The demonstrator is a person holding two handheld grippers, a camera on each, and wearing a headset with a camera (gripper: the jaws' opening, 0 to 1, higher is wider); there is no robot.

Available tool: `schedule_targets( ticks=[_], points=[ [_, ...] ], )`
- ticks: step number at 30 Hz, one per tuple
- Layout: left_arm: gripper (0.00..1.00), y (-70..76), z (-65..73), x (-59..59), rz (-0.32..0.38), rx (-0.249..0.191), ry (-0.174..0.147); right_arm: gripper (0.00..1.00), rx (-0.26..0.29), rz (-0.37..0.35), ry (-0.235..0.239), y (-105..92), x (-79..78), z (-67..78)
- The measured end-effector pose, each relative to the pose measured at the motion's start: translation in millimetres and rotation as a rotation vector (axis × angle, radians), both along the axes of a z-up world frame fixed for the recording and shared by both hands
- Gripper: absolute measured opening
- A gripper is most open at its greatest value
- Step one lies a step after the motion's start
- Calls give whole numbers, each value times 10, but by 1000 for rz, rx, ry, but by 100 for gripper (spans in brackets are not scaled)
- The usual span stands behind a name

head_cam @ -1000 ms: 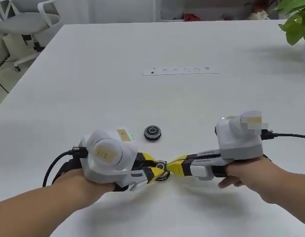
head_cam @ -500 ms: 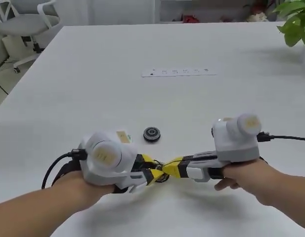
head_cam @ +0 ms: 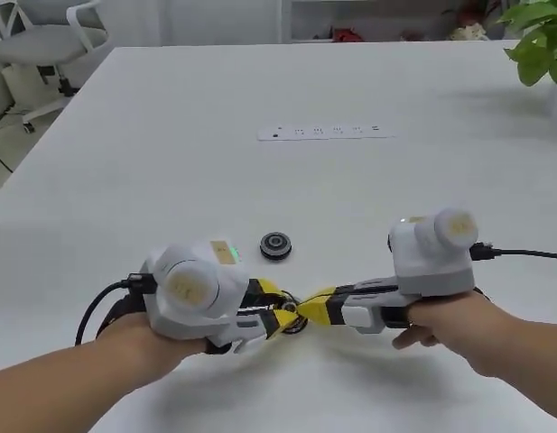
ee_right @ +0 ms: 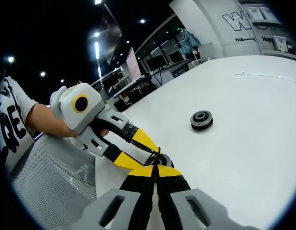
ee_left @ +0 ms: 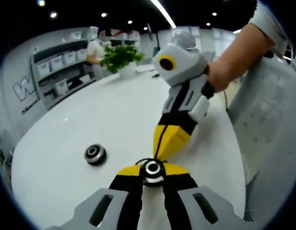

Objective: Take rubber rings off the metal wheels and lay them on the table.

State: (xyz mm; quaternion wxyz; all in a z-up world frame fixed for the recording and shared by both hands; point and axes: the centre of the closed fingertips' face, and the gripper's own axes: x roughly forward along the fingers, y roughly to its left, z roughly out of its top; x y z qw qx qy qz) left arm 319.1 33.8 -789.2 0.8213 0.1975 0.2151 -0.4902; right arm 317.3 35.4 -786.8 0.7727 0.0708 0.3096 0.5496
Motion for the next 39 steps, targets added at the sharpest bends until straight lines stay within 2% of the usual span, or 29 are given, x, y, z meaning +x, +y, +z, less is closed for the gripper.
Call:
schedule_targets(
  ticks=[2,11,19,29,39],
  points=[
    [20,-6,7,-11,-2,-13,16,0,2,-2,-1,-4,5,3],
    [25,-7,64,-64,-22,-27,26,0,12,-1,0,2,12,25],
    [34,-3,206,-106,-20,-73,39,0,20,-15,-7,-8,41,84],
    [38,123,334,-150,-12,-103,30,0,33,-7,-7,51,-20,163],
    [49,276,454,-192,15,-147,34,0,40,8,-5,83,-54,207]
  ],
)
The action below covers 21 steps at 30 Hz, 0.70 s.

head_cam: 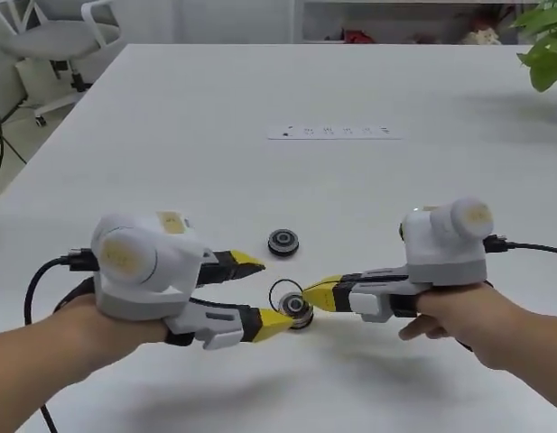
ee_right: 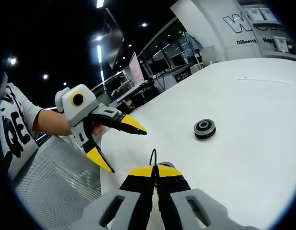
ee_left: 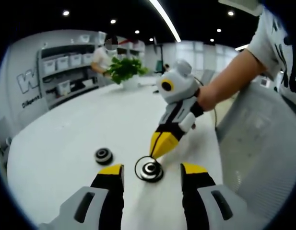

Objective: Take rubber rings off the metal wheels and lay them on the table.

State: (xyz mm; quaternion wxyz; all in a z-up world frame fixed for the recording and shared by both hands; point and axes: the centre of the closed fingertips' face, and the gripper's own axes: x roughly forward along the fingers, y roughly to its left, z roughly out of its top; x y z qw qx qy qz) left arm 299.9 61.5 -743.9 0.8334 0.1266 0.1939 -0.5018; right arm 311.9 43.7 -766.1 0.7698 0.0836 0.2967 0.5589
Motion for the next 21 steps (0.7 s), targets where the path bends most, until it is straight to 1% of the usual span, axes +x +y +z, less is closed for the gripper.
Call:
schedule_targets(
  ticks=[6,10,15,17,21],
  points=[
    [53,75,61,-26,10,-24,1,0,-1,16,-13,30,-7,29],
    [56,134,104,-48,15,-36,-2,0,11,27,-19,72,-7,87],
    [59,235,127,-78,23,-29,-12,0,18,48,-24,138,-30,130],
    [61,281,135,-89,34,-35,-7,0,19,56,-27,157,-38,138],
    [63,357,143,-117,48,-33,-8,0,21,68,-30,187,-47,152]
  ],
)
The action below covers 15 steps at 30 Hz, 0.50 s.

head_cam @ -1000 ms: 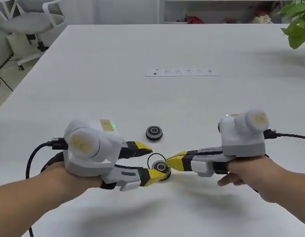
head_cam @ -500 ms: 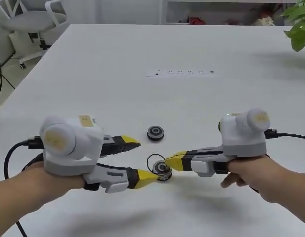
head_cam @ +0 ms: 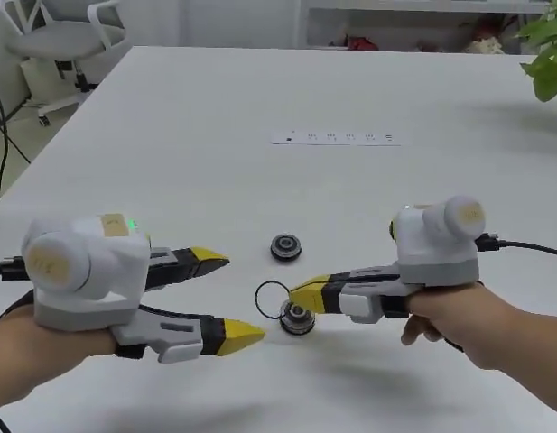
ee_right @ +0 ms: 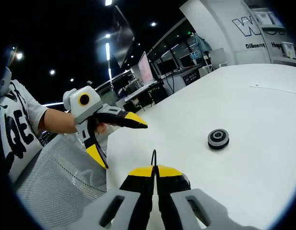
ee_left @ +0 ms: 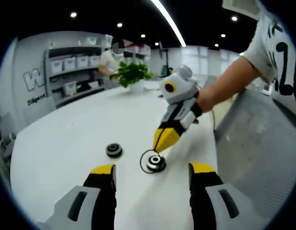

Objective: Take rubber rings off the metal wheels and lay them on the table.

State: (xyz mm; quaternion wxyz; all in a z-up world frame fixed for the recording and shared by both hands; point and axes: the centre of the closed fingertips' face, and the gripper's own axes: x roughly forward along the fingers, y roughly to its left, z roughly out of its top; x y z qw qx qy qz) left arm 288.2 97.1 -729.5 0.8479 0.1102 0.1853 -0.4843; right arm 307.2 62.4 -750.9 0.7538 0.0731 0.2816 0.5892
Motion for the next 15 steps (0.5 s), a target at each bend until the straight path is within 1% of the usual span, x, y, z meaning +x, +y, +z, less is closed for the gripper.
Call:
schedule_targets(
  ticks=[2,8,15],
  points=[
    [64,45,4,-13,6,3,-4,0,2,5,-1,19,0,11],
    [68,165,5,-44,33,-2,1,0,6,18,-8,88,-3,35],
    [72,255,5,-46,59,-5,-2,0,8,37,-5,190,-10,-4]
  ],
)
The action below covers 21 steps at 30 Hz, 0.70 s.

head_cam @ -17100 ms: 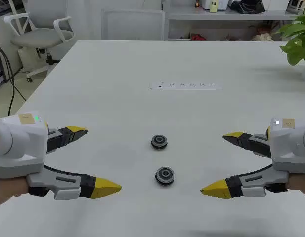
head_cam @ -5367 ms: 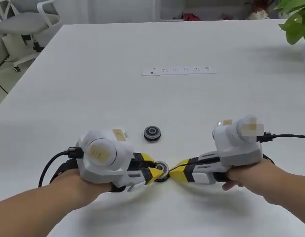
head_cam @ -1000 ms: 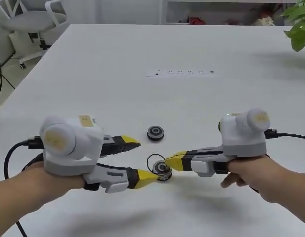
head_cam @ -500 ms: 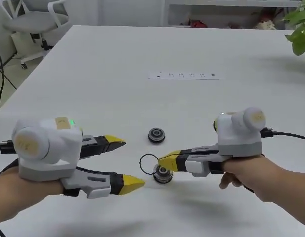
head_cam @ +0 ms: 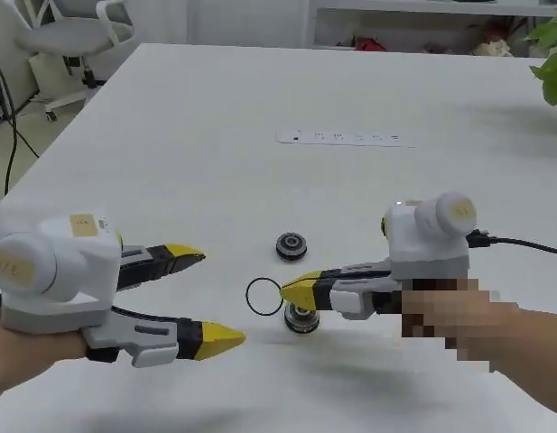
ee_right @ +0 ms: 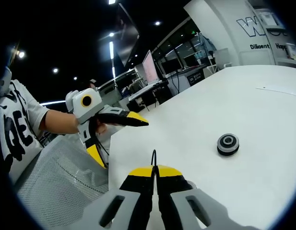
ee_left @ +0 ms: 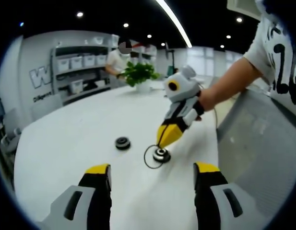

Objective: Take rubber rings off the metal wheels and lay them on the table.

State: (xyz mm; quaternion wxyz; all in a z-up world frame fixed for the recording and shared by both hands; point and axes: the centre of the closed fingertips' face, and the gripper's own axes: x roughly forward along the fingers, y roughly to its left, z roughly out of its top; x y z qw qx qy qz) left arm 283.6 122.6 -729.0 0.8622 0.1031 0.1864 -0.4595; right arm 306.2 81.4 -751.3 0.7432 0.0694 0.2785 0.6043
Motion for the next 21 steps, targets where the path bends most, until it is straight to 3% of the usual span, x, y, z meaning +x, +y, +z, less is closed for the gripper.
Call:
schedule_targets(
  ticks=[21],
  points=[
    [76,132,-47,-70,27,11,13,0,-55,71,-6,240,-160,-230]
  ],
)
